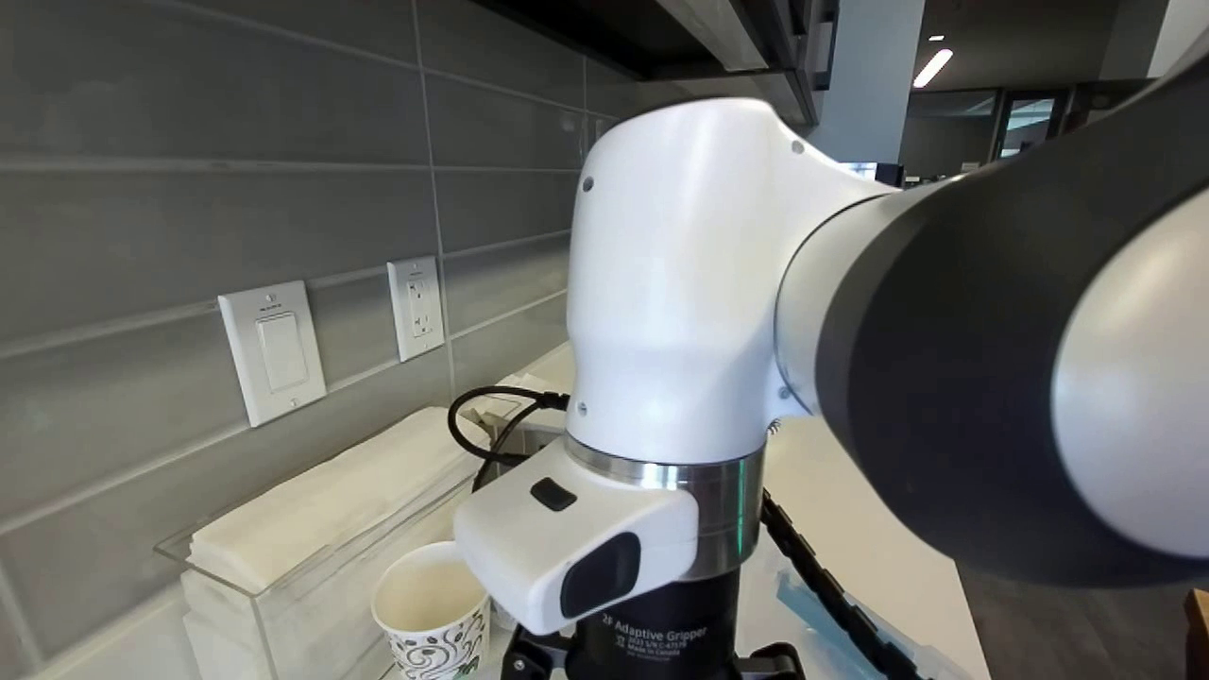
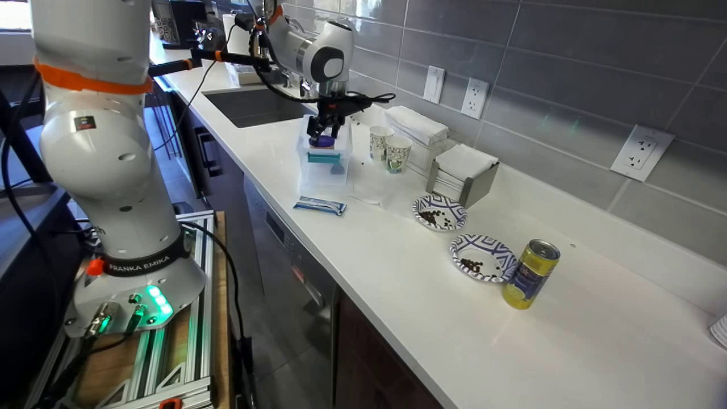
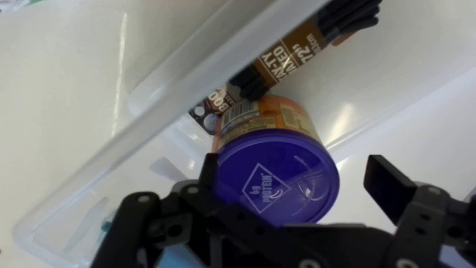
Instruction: Remove the container with the blue lid from the clear container on the left.
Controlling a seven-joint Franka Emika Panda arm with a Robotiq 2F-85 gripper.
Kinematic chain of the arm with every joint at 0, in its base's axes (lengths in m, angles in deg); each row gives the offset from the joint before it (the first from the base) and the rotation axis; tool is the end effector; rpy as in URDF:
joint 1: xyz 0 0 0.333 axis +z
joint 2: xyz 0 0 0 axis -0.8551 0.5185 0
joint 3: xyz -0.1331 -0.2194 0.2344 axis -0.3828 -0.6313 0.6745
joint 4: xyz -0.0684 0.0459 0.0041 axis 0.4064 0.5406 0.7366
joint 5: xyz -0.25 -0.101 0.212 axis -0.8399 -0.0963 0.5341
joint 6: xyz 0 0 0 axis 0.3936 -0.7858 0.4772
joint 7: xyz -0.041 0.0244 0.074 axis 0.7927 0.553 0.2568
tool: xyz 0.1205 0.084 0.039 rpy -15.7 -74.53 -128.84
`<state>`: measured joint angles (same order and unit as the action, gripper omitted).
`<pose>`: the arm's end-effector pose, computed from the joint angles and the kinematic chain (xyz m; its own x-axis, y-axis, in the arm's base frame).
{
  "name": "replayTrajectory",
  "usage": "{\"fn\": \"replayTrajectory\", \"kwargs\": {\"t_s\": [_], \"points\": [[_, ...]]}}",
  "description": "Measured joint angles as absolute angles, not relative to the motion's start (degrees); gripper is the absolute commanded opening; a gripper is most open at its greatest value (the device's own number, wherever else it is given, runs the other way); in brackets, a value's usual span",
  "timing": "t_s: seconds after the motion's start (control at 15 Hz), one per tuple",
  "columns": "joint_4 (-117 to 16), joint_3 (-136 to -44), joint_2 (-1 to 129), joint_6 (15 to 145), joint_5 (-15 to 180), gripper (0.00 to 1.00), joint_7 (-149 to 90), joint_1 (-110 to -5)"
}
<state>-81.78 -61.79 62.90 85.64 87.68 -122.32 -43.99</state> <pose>0.4231 0.3399 0.3107 -0.5653 0.8128 0.1405 0.8231 0.5671 0.0303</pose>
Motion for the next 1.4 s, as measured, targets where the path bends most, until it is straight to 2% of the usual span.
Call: {"fn": "replayTrajectory", "kwargs": {"t_s": [0.53, 1.4], "points": [[-81.88, -62.56, 62.54, 83.34, 84.96, 1.0, -123.77, -43.62], [-81.87, -62.58, 62.91, 87.6, 83.65, 1.0, -122.72, -42.73]]}}
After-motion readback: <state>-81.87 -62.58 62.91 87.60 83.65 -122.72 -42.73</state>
